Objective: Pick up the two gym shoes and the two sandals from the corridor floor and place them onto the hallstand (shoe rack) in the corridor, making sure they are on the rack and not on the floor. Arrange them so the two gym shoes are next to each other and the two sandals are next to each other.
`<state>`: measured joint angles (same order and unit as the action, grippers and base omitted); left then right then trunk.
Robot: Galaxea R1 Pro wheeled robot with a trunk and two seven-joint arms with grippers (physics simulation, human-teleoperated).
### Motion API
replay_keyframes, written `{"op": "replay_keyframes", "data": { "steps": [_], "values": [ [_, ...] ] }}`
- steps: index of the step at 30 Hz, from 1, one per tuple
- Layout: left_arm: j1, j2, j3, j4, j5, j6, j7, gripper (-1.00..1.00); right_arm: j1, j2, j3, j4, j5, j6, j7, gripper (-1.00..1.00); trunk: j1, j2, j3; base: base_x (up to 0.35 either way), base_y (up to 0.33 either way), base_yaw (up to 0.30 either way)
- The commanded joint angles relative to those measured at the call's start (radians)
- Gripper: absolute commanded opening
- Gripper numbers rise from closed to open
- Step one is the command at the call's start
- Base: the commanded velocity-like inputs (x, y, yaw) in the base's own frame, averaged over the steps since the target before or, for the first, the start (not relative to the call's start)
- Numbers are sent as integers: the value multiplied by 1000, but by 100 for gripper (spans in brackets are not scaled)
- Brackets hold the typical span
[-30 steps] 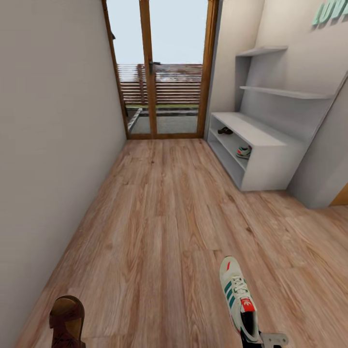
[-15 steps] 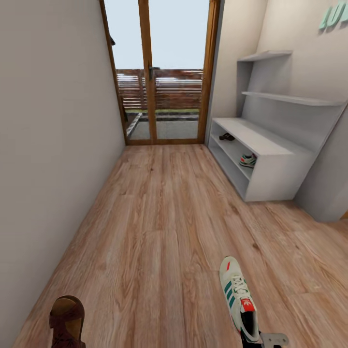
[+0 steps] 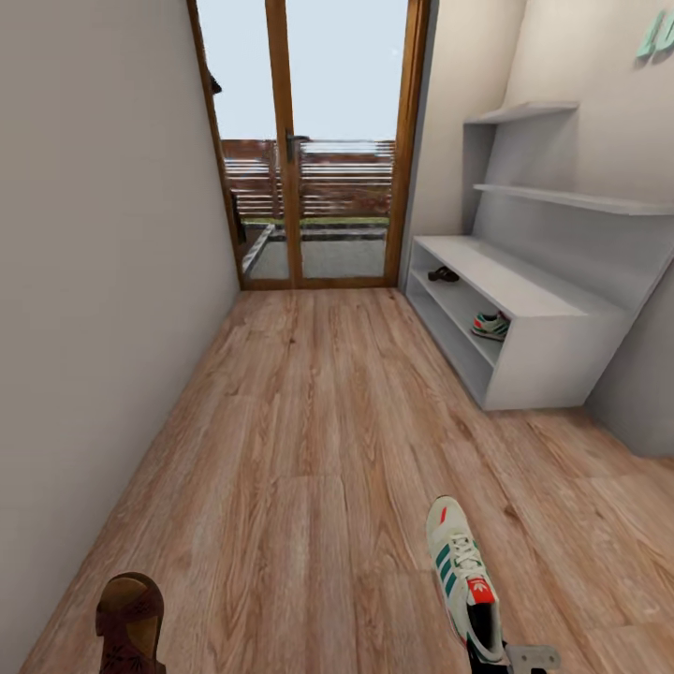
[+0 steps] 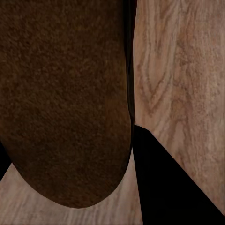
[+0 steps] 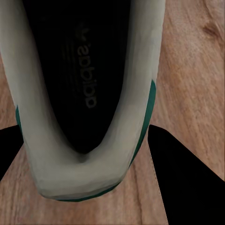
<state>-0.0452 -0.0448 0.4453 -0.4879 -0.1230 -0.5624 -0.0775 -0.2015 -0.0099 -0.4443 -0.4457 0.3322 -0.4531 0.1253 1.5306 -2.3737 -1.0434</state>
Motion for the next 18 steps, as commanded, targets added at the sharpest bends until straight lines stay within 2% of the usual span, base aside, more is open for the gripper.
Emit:
{"op": "replay_keyframes", "data": {
  "steps": [1, 18],
  "values": [
    [-1, -1, 9, 0, -11, -2, -5, -100, -1, -1, -8, 0, 4, -4, 9, -100, 0, 0, -1, 339, 0, 0],
    [-1, -1, 9, 0, -11, -2, -5, -100, -1, 2, -8, -1, 4, -4, 8, -100, 0, 0, -1, 339, 0, 0]
  ]
}}
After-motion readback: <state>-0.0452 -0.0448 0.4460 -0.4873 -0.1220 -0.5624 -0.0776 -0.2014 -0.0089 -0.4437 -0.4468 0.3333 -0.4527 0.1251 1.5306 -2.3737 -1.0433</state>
